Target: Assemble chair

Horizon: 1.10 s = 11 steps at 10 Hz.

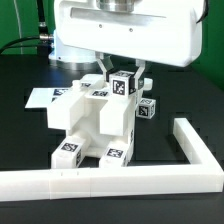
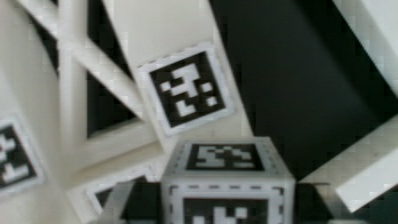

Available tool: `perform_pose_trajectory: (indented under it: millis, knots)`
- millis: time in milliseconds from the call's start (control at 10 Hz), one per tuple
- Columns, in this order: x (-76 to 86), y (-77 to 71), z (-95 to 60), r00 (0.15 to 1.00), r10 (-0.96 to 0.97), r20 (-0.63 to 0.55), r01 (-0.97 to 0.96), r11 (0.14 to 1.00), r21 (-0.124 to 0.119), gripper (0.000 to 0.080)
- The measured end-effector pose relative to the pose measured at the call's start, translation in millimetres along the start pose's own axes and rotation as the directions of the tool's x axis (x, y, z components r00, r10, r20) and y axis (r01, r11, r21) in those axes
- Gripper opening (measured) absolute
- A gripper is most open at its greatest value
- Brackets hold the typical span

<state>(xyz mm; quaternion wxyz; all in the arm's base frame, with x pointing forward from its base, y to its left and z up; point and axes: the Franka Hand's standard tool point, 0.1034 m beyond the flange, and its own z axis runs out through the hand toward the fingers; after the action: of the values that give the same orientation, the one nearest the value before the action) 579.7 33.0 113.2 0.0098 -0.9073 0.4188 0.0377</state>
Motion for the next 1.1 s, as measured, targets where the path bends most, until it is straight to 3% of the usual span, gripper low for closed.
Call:
perform_pose_trajectory:
  millis: [400, 500, 700, 1100]
  knots:
    - [0.0, -0.1, -0.1, 0.964, 0.268, 0.0, -0.268, 0.964, 0.0, 0.0287]
    - [0.9, -0.6, -0.2, 0.941, 0.338, 0.002, -0.338, 0.941, 0.012, 0.0287]
    - [2.5, -2.2, -0.3, 0.867, 0.498, 0.017, -0.498, 0.866, 0.051, 0.0287]
    - [0.5, -5.7, -0.1, 0.666, 0.745, 0.044, -0.746, 0.664, 0.056, 0.0287]
